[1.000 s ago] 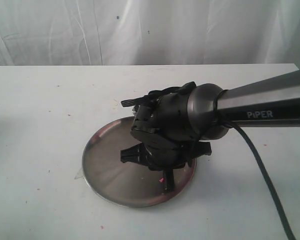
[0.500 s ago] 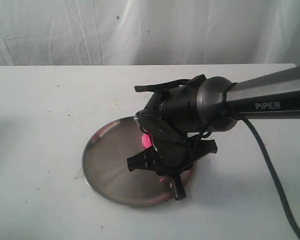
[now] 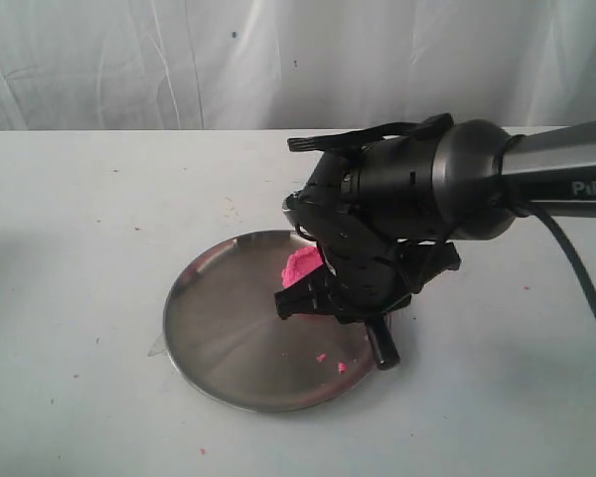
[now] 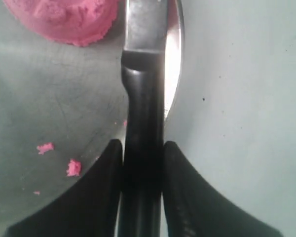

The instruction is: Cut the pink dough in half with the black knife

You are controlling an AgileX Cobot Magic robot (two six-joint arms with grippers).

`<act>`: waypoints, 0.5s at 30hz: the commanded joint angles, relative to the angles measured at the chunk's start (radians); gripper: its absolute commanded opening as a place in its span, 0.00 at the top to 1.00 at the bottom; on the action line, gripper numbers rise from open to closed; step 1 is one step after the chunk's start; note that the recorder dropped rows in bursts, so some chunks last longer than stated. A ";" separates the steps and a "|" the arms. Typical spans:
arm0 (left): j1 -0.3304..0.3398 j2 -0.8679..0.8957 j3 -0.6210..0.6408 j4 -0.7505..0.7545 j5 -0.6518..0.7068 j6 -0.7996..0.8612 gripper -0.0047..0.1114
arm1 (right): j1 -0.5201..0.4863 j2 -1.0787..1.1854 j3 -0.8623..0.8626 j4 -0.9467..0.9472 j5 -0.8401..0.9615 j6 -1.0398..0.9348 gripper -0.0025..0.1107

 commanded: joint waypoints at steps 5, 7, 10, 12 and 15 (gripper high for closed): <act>0.002 -0.005 0.003 -0.004 -0.002 -0.009 0.96 | 0.049 -0.050 -0.001 -0.072 0.010 -0.213 0.97; 0.002 -0.005 0.003 -0.004 -0.002 -0.009 0.96 | 0.076 -0.048 -0.008 -0.069 0.015 -0.309 0.97; 0.002 -0.005 0.003 -0.004 -0.002 -0.009 0.96 | 0.129 -0.038 -0.008 -0.067 0.013 -0.427 0.97; 0.002 -0.005 0.003 -0.004 -0.002 -0.009 0.96 | 0.158 -0.024 -0.008 -0.065 0.005 -0.459 0.97; 0.002 -0.005 0.003 -0.004 -0.002 -0.009 0.96 | 0.177 0.009 -0.008 -0.048 -0.037 -0.459 0.97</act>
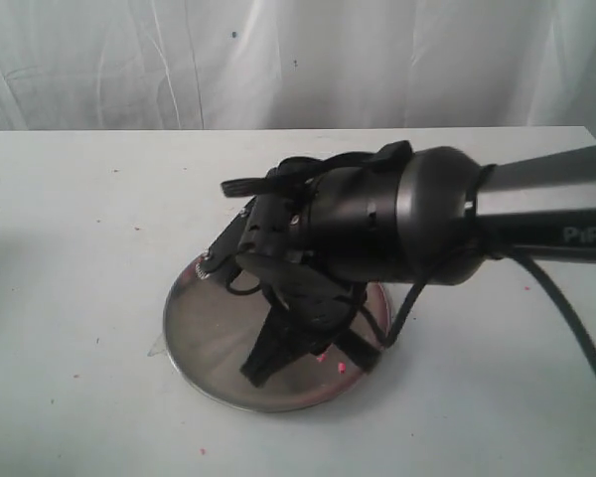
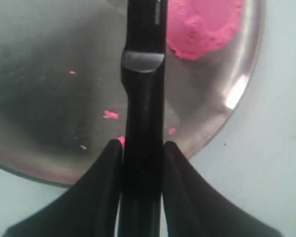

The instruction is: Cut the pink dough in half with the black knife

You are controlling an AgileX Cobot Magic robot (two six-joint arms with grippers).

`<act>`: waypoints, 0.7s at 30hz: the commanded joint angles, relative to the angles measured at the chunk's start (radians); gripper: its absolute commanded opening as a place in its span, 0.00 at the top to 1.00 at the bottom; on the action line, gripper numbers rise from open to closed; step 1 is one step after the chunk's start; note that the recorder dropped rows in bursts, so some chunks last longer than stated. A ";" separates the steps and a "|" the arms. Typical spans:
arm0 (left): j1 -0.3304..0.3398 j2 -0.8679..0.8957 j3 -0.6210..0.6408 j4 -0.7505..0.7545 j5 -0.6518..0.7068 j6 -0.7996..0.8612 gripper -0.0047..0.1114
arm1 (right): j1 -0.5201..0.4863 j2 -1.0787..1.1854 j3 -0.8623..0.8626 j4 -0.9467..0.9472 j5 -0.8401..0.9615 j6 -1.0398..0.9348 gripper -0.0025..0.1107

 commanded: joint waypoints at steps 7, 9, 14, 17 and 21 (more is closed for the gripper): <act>0.002 -0.005 0.003 -0.004 -0.002 -0.009 0.96 | 0.034 0.098 -0.003 0.107 -0.149 -0.040 0.97; 0.002 -0.005 0.003 -0.004 -0.002 -0.009 0.96 | 0.034 0.107 -0.003 0.132 -0.161 -0.073 0.97; 0.002 -0.005 0.003 -0.004 -0.002 -0.009 0.96 | 0.032 0.114 -0.003 0.169 -0.176 -0.091 0.97; 0.002 -0.005 0.003 -0.004 -0.002 -0.009 0.96 | 0.022 0.114 -0.003 0.215 -0.173 -0.096 0.97; 0.002 -0.005 0.003 -0.004 -0.002 -0.009 0.96 | 0.005 0.114 -0.001 0.303 -0.152 -0.140 0.96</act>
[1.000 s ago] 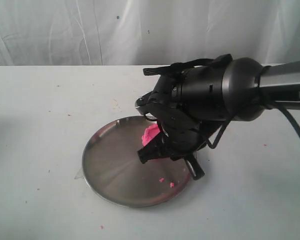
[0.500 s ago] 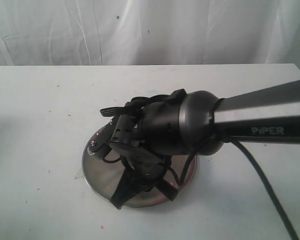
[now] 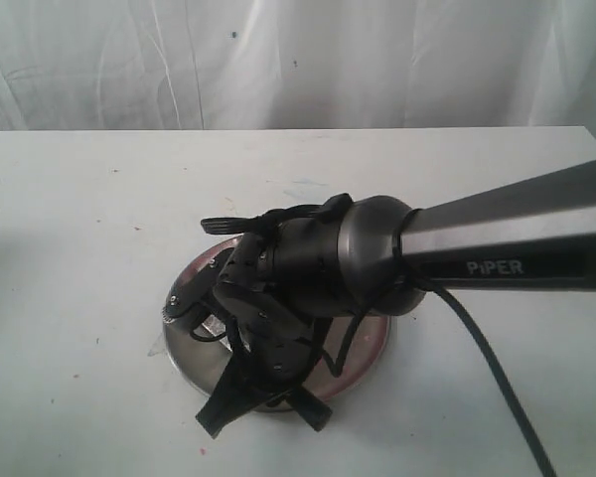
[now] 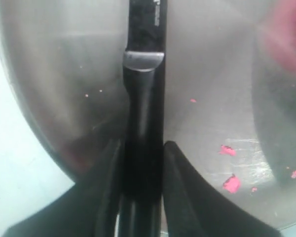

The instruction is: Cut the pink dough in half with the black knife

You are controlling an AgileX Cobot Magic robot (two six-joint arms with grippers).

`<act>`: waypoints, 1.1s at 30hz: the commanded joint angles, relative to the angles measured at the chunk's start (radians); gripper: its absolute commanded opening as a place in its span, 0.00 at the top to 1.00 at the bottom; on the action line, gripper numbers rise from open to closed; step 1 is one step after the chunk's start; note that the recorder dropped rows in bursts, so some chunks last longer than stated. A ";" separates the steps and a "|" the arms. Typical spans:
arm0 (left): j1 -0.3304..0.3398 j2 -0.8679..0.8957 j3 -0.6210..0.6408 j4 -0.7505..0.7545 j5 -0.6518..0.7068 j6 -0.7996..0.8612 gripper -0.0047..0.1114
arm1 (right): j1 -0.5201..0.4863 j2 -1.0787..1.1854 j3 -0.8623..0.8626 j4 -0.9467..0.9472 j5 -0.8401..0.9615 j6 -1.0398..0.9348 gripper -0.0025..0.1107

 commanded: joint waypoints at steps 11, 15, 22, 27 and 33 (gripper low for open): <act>0.002 -0.005 0.003 -0.004 -0.002 -0.009 0.96 | -0.053 -0.004 -0.003 0.088 0.032 -0.083 0.56; 0.002 -0.005 0.003 -0.004 -0.002 -0.009 0.96 | -0.070 -0.013 -0.003 0.086 0.032 -0.101 0.50; 0.002 -0.005 0.003 -0.004 -0.002 -0.009 0.96 | -0.150 -0.073 -0.003 0.306 0.030 -0.257 0.50; 0.002 -0.005 0.003 -0.004 -0.002 -0.009 0.96 | -0.259 -0.081 -0.003 0.721 0.082 -0.566 0.50; 0.002 -0.005 0.003 -0.004 -0.002 -0.009 0.96 | -0.340 -0.079 -0.001 0.798 0.119 -0.672 0.50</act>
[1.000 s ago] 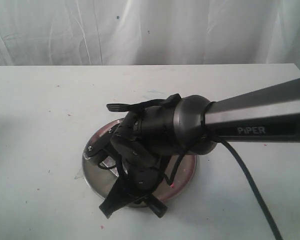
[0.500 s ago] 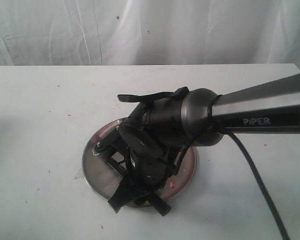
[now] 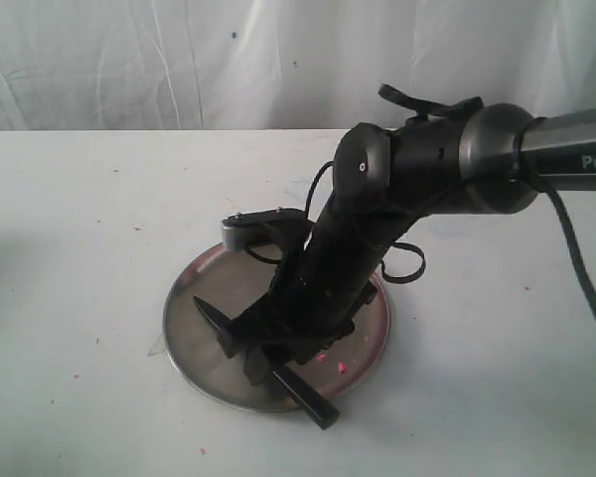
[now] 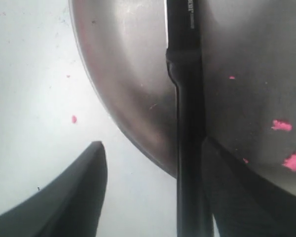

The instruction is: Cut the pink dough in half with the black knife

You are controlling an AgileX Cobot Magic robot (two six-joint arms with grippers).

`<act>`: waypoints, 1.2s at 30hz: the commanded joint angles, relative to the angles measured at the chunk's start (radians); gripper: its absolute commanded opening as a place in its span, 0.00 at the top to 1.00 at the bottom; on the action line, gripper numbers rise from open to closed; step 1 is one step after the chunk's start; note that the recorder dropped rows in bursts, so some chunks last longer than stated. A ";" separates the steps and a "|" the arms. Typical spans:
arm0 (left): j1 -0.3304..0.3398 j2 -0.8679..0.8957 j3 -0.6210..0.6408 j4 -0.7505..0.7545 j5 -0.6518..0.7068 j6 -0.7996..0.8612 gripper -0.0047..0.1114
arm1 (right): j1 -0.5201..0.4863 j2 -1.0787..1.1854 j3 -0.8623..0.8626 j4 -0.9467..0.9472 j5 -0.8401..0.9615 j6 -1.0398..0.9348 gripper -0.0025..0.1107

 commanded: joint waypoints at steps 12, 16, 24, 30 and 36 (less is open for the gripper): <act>0.002 -0.005 0.003 -0.004 -0.002 -0.009 0.96 | -0.082 0.115 0.005 0.125 0.094 -0.206 0.50; 0.002 -0.005 0.003 -0.004 -0.002 -0.009 0.96 | -0.082 0.134 0.005 0.125 0.097 -0.206 0.56; 0.002 -0.005 0.003 -0.004 -0.002 -0.009 0.96 | -0.082 0.136 0.005 0.125 0.043 -0.176 0.83; 0.002 -0.005 0.003 -0.004 -0.002 -0.009 0.96 | -0.082 0.136 0.005 0.125 -0.005 -0.164 0.93; 0.002 -0.005 0.003 -0.004 -0.002 -0.009 0.96 | -0.082 0.117 0.001 0.105 -0.050 -0.164 0.97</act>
